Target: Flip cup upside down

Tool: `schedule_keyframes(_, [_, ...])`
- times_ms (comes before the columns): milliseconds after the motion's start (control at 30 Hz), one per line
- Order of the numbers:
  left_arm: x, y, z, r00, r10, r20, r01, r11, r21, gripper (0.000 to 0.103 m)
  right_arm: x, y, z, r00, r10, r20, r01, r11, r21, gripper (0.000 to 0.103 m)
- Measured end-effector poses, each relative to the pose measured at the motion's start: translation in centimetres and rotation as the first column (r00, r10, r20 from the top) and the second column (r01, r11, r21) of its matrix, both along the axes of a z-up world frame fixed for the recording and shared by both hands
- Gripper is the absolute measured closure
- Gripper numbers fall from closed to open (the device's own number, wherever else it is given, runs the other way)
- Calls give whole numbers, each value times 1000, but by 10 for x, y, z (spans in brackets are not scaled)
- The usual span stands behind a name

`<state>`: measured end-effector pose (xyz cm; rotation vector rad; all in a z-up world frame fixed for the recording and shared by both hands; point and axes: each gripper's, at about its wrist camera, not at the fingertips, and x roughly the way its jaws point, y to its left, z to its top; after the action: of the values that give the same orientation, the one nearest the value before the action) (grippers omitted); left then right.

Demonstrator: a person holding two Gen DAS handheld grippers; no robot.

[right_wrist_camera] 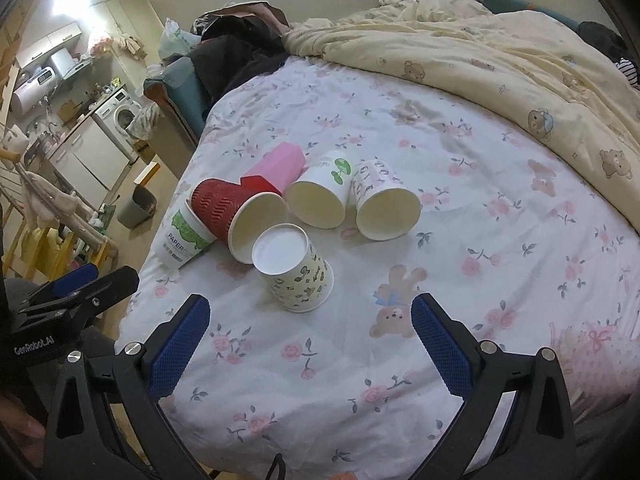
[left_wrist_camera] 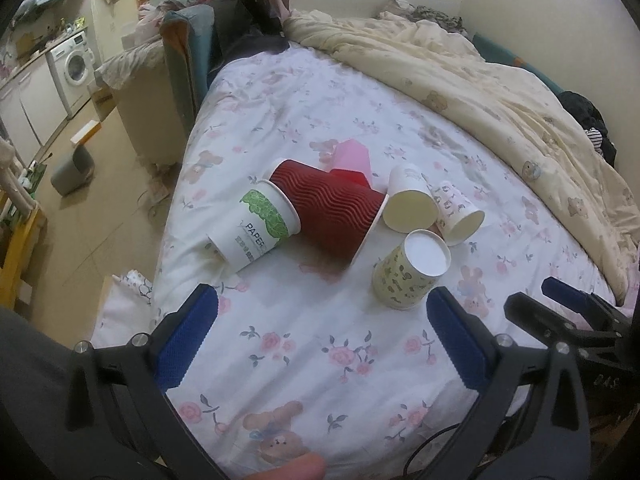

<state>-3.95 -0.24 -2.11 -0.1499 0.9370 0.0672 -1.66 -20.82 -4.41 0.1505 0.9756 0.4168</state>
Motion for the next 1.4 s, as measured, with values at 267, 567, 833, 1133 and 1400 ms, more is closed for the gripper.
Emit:
schedule_keyframes(267, [1,0,1,1000,-1,1,1,1000,-2,0,0,1,1,1000,-2,7,2,1000,-9,0])
schedule_keyframes(567, [2,-1,2,1000,1,1,-1,1000,8,0,0,-1,3,1000,-8,11,8,1000,-3,0])
schedule_keyframes(833, [2,-1,2,1000,1,2,-1,1000,7,0,0,-1,4,1000,-8,9,8,1000,-3,0])
schedule_keyframes(1133, [1,-1,2,1000,2,1,-2,1000,9,0,0,-3,4,1000,-14,13,14,1000,-2,0])
schedule_keyframes(1400, [2,-1,2,1000,-1,-1,1,1000,7,0,1,-3,4,1000,-10,12,10,1000,-3,0])
